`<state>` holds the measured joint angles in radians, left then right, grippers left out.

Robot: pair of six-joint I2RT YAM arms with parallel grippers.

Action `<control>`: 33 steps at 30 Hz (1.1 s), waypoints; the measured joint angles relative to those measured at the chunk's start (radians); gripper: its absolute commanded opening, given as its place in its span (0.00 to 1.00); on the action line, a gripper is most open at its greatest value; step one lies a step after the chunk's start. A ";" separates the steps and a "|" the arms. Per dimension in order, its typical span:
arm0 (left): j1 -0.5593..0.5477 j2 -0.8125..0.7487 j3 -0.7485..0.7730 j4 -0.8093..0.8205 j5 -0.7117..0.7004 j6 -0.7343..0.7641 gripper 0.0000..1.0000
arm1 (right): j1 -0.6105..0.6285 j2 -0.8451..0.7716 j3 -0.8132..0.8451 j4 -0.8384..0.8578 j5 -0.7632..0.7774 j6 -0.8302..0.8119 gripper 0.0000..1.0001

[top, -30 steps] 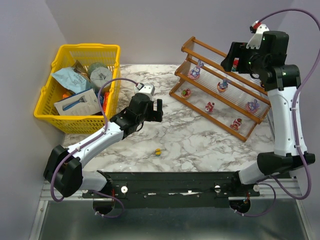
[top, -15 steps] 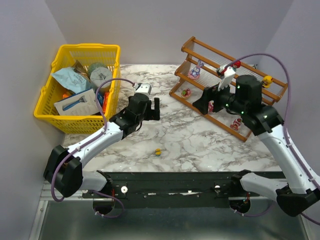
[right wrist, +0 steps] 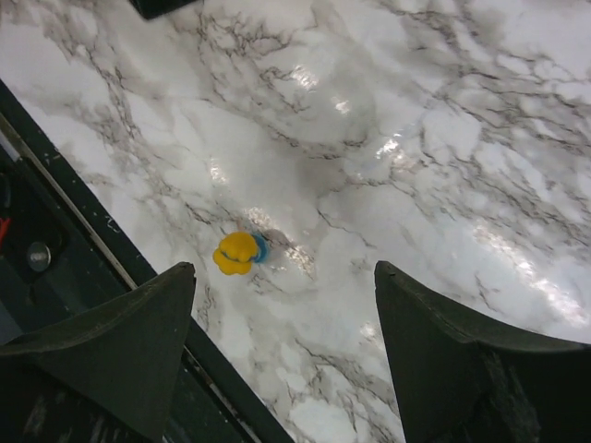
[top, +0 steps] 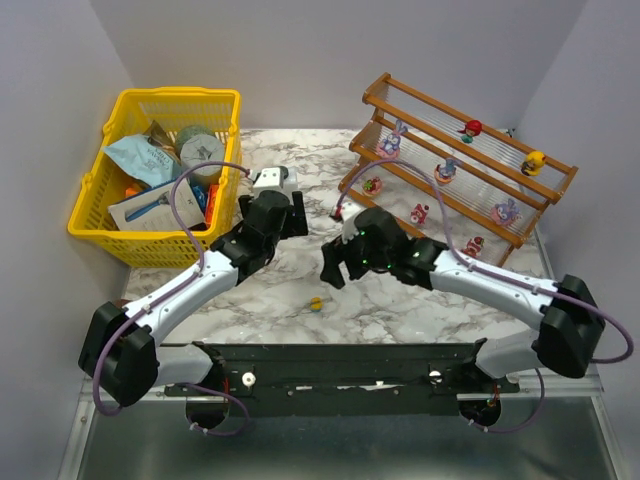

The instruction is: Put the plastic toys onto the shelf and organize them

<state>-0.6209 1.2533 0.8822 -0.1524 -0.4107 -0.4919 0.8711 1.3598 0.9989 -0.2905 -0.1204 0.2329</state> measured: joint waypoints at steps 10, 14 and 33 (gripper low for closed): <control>0.000 -0.057 -0.004 -0.014 -0.140 -0.013 0.99 | 0.159 0.243 -0.013 0.155 0.093 0.011 0.81; 0.000 -0.070 -0.009 -0.014 -0.159 -0.014 0.99 | 0.164 0.272 -0.013 0.171 0.098 0.030 0.73; 0.000 -0.071 -0.010 -0.014 -0.165 -0.014 0.99 | 0.184 0.309 -0.025 0.184 -0.006 -0.034 0.76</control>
<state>-0.6205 1.1828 0.8722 -0.1665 -0.5758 -0.5064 1.0550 1.6684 0.9741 -0.1062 -0.1268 0.1993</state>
